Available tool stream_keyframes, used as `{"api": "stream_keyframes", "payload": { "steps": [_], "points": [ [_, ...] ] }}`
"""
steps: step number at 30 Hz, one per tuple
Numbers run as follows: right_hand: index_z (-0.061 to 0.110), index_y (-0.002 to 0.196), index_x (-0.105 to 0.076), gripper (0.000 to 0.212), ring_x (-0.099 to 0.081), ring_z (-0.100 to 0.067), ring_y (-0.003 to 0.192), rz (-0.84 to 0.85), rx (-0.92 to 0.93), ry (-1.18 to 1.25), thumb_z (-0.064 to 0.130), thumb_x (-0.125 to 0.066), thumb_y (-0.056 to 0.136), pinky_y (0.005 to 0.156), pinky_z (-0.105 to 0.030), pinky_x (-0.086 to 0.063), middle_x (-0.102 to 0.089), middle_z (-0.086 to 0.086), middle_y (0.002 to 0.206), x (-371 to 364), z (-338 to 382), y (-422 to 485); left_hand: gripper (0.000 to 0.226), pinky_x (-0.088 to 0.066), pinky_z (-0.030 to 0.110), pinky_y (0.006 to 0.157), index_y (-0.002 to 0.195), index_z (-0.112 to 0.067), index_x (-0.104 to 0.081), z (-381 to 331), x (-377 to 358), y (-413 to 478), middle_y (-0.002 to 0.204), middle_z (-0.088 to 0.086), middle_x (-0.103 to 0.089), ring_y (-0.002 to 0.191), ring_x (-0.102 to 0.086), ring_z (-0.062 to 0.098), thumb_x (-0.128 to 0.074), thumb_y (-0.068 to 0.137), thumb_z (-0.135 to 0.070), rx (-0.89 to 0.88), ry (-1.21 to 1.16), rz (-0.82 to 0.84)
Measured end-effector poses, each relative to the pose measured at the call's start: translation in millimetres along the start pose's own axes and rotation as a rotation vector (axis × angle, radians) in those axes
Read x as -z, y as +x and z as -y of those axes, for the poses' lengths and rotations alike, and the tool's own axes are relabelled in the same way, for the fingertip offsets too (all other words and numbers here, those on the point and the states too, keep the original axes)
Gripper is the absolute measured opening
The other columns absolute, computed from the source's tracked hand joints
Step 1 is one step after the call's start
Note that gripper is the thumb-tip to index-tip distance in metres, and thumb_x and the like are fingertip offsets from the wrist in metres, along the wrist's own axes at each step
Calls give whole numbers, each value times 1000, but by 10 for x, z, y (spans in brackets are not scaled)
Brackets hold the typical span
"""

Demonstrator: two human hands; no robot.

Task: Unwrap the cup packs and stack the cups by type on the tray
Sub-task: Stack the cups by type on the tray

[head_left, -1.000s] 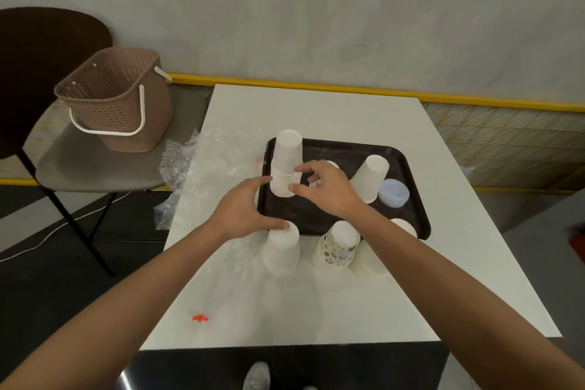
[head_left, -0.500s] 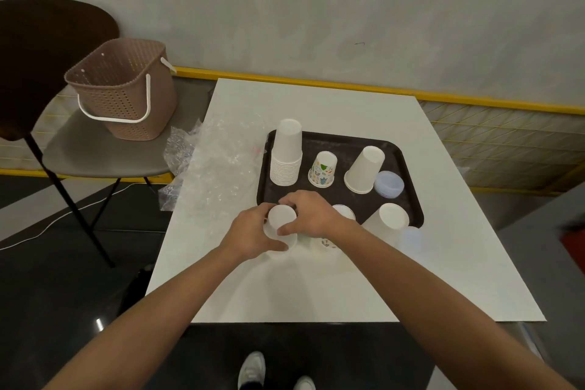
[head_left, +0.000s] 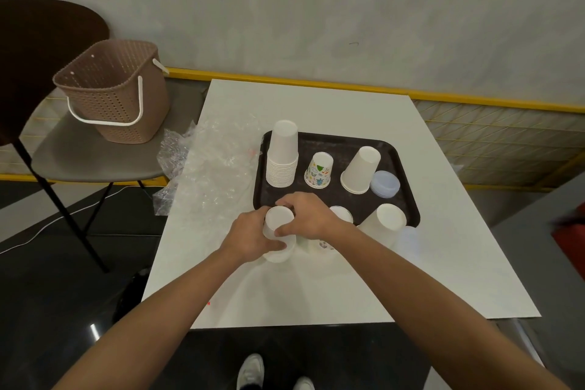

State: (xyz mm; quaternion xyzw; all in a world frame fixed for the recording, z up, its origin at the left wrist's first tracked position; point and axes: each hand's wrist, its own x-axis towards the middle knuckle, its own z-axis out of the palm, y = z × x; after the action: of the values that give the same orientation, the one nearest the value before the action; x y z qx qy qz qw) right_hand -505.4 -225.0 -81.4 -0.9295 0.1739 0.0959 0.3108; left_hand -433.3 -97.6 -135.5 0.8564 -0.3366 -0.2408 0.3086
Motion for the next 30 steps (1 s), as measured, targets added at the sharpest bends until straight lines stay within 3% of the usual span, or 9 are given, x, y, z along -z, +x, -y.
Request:
{"api": "stream_keyframes", "payload": {
  "steps": [7,11,14,23,30],
  "points": [
    [19,126,-57,65,-58,-16,108,-65,34,134,35,-81,68,97,-33,-47,-63,0,119,208,98,76,61,-46,24,73,115,-20,-59,-125,248,56,100,-3,-68,90,-62,17,-83,63,-40,-42,-16,-38],
    [23,123,-58,60,-57,-11,94,-97,40,209,34,-81,70,89,-24,-45,-58,7,102,402,177,121,50,-42,18,62,103,-22,-62,-240,441,109,85,-9,-65,81,-61,13,-81,63,-44,-58,0,-50],
    [26,120,-59,55,-58,-10,92,-121,63,243,37,-80,71,86,-25,-47,-58,10,98,549,231,165,48,-41,17,61,103,-23,-64,-337,590,162,83,-10,-65,78,-61,10,-80,63,-44,-90,1,-76],
    [22,122,-58,51,-57,-10,95,-333,144,300,37,-74,76,80,-20,-47,-62,5,114,1002,349,387,53,-41,20,69,114,-20,-62,-719,1042,547,91,-9,-61,84,-58,12,-78,68,-40,-196,-13,-201],
    [21,126,-55,49,-54,-8,99,-484,145,363,37,-69,82,74,-9,-40,-58,4,122,1228,348,665,53,-46,22,66,110,-19,-62,-897,1260,997,93,-3,-67,81,-62,14,-77,65,-42,-233,14,-268]
  ]
}}
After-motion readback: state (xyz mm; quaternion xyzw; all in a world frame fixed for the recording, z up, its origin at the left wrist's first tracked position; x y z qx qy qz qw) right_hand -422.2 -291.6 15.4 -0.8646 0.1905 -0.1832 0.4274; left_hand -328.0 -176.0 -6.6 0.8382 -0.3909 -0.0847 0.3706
